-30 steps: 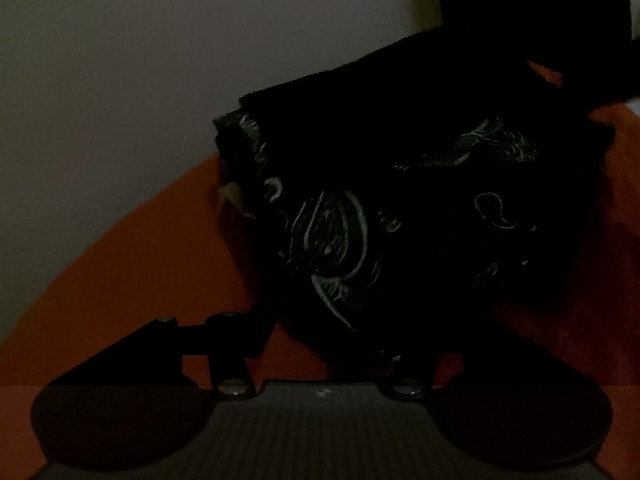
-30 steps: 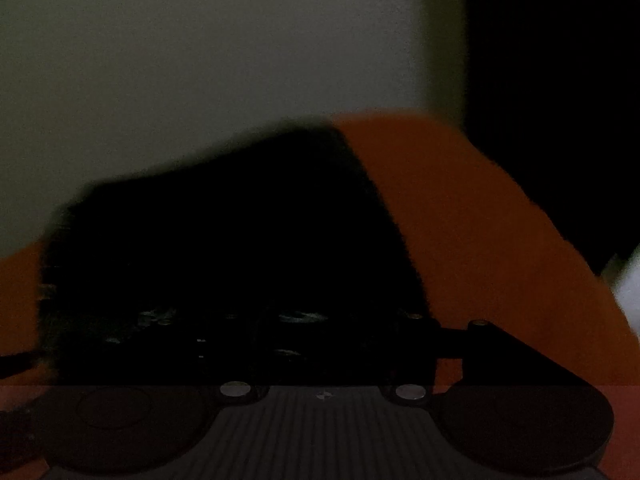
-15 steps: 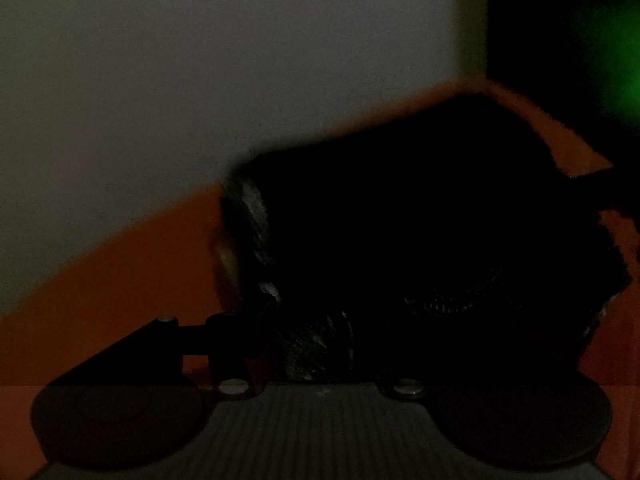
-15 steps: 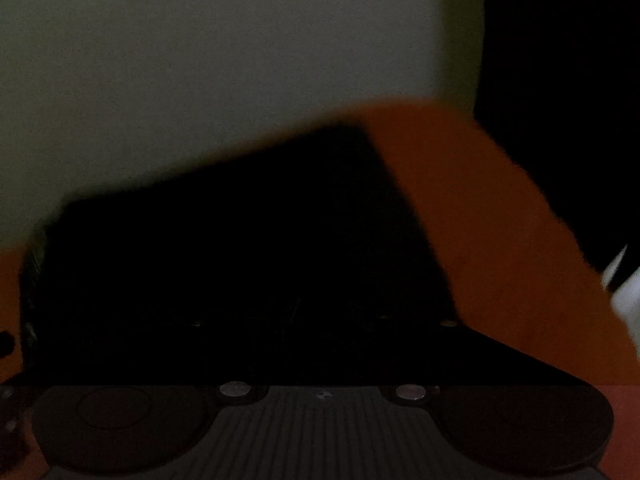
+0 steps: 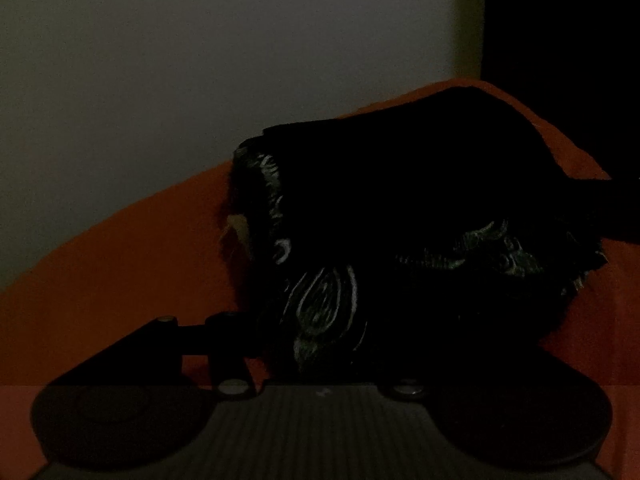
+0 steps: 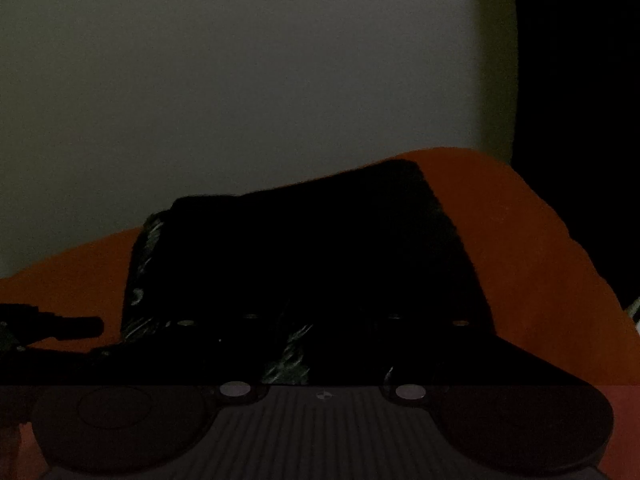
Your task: Fold clothes
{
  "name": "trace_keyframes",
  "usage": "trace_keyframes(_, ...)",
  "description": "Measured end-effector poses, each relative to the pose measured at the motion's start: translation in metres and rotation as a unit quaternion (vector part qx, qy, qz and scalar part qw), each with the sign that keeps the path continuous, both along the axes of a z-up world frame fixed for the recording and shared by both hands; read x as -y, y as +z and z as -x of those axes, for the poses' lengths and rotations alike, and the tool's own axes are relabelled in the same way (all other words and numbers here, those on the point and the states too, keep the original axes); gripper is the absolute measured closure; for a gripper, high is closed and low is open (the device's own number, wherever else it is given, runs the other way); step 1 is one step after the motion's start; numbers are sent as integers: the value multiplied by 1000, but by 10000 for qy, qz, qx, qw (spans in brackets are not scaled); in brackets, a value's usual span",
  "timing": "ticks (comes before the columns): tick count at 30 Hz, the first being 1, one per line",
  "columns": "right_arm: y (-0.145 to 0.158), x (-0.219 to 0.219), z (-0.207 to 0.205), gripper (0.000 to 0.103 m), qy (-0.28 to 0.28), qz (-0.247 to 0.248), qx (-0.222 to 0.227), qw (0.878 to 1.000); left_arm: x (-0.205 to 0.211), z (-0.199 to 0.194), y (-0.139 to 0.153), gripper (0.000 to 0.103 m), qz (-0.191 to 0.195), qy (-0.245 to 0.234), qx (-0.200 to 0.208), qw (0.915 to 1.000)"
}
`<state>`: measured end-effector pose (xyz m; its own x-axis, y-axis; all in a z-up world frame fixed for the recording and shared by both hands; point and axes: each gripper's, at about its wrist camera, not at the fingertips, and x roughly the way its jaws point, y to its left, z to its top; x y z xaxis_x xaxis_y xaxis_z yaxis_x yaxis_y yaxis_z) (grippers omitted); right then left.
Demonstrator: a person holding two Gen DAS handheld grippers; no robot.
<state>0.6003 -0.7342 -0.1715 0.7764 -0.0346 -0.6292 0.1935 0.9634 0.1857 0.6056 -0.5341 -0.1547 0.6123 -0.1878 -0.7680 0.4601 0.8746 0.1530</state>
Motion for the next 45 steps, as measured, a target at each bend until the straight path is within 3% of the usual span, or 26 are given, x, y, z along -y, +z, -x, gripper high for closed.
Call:
trace_keyframes(6,28,-68,44,69,-78,133,-40,9999,-78,30,16,49,512,529,-112,9972)
trace_keyframes(8,38,-103,66,64,-69,205,16,9998,-113,46,26,49,642,728,-108,9952)
trace_keyframes(12,46,-176,102,59,153,162,109,9997,-177,83,36,46,472,860,52,9952)
trace_keyframes(15,55,-225,126,42,461,87,177,9987,-219,116,39,45,286,990,139,9946)
trace_keyframes(16,58,-238,136,27,541,110,208,9983,-233,127,40,45,285,1056,115,9939)
trace_keyframes(17,63,-249,148,3,562,123,218,9981,-246,138,40,45,308,1151,75,9928)
trace_keyframes(24,86,-303,224,0,797,169,251,9964,-296,210,56,25,499,1519,219,9869)
trace_keyframes(26,89,-315,244,0,883,228,239,9955,-301,230,60,25,527,1537,309,9862)
trace_keyframes(33,91,-325,317,0,807,132,413,9958,-310,311,85,7,306,1492,844,9847)
trace_keyframes(40,93,-335,382,0,726,-140,185,9971,-328,388,99,0,302,1753,1132,9775)
trace_keyframes(45,95,-339,410,0,576,4,34,9983,-341,411,90,0,849,1648,822,9792)
